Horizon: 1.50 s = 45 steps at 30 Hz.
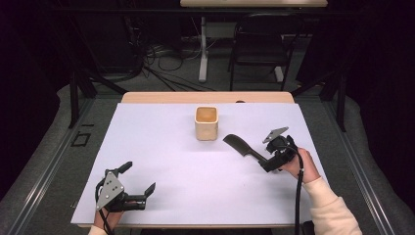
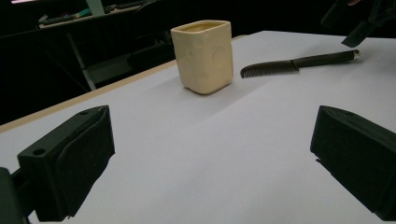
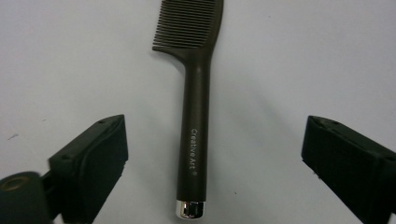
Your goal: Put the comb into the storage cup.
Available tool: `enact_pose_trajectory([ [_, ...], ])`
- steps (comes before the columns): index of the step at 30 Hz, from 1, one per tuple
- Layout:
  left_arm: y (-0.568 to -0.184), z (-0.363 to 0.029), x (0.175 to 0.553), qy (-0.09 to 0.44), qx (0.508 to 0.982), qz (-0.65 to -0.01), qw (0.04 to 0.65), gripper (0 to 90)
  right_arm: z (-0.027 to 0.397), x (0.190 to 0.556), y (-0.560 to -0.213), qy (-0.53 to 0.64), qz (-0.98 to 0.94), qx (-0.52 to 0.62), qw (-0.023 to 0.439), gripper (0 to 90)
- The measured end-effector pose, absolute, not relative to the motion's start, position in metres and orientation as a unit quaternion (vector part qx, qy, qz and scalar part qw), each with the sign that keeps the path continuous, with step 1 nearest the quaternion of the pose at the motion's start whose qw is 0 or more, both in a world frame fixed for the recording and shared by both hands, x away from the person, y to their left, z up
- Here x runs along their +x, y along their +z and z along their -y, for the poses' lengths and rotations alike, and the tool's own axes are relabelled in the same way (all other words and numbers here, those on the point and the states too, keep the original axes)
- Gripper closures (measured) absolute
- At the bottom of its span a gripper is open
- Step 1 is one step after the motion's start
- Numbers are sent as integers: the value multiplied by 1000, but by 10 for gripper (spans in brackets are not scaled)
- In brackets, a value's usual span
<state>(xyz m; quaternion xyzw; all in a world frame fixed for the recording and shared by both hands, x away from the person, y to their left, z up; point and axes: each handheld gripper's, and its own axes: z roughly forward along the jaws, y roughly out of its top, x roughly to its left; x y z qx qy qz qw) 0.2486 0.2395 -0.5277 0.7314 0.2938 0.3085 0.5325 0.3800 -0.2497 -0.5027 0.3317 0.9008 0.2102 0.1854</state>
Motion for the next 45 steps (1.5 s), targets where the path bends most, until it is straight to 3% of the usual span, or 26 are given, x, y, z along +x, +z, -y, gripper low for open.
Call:
enact_pose_trajectory([
  [4, -528, -239, 249, 308, 730, -295, 534, 0, 244, 382, -504, 204, -907, 318, 184, 0],
  [27, -528, -239, 249, 308, 732, -295, 532, 0, 223, 393, -510, 193, -914, 320, 159, 13],
  [35, -527, -238, 249, 308, 733, -294, 531, 0, 220, 395, -509, 190, -916, 313, 163, 173],
  [39, -527, -239, 249, 307, 732, -294, 531, 0, 216, 396, -507, 180, -917, 314, 168, 346],
  [45, -528, -239, 249, 307, 733, -294, 531, 0, 209, 400, -510, 149, -925, 306, 170, 483],
])
